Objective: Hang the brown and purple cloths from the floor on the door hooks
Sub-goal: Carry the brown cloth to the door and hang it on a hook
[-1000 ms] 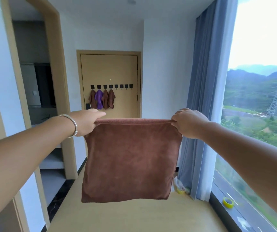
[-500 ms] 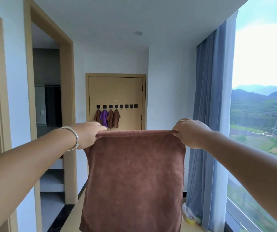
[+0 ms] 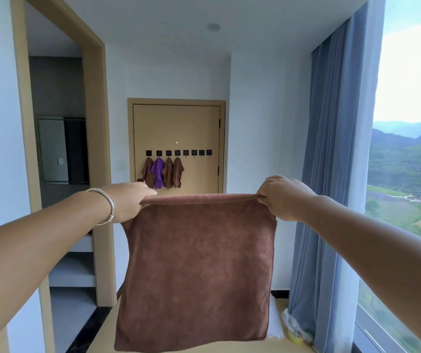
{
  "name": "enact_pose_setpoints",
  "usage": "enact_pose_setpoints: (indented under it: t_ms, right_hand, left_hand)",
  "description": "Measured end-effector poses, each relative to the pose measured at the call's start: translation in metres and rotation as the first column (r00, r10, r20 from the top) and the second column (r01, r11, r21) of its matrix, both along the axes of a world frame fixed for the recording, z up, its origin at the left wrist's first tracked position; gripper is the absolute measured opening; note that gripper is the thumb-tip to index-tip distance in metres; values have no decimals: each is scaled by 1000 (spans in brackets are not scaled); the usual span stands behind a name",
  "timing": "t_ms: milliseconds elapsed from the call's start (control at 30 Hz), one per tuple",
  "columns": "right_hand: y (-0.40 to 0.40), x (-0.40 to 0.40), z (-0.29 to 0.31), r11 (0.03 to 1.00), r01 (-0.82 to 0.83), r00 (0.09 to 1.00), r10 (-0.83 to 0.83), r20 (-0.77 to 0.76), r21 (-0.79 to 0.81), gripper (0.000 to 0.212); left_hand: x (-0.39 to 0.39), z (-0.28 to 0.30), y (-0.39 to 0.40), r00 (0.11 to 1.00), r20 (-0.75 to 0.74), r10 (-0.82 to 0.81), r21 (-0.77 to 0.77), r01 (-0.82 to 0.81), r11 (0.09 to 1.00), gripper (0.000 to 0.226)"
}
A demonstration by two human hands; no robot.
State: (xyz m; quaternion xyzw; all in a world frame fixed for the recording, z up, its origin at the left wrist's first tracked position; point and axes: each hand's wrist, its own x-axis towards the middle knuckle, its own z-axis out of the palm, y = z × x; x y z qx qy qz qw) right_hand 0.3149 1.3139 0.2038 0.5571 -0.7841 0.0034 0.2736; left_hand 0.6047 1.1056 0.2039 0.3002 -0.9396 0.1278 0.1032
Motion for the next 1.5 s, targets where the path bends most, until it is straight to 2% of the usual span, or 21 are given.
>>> enact_pose_setpoints:
  t_ms: [200, 433, 600, 867, 1233, 1500]
  right_hand:
    - [-49, -77, 10, 1000, -13, 1000, 13, -3, -13, 35]
    - [-107, -154, 34, 997, -39, 999, 38, -10, -65, 35]
    - [-157, -191, 30, 997, -55, 998, 55, -6, -47, 34]
    - [-263, -224, 18, 998, -65, 998, 64, -11, -6, 34]
    - [-439, -238, 35, 999, -20, 1000, 19, -15, -47, 33]
    - [-530, -254, 22, 1000, 10, 1000, -9, 4, -27, 34]
  left_hand:
    - [-73, 13, -41, 1000, -30, 4, 26, -3, 1000, 27]
    - [-142, 31, -94, 998, -58, 27, -11, -28, 1000, 25]
    - [-174, 21, -142, 999, -23, 43, -4, -43, 999, 26]
    - [-203, 7, -247, 999, -6, 38, 21, -38, 999, 28]
    - [-223, 30, -430, 999, -46, 7, -7, -7, 1000, 27]
    - [-241, 19, -523, 1000, -24, -4, 13, 5, 1000, 26]
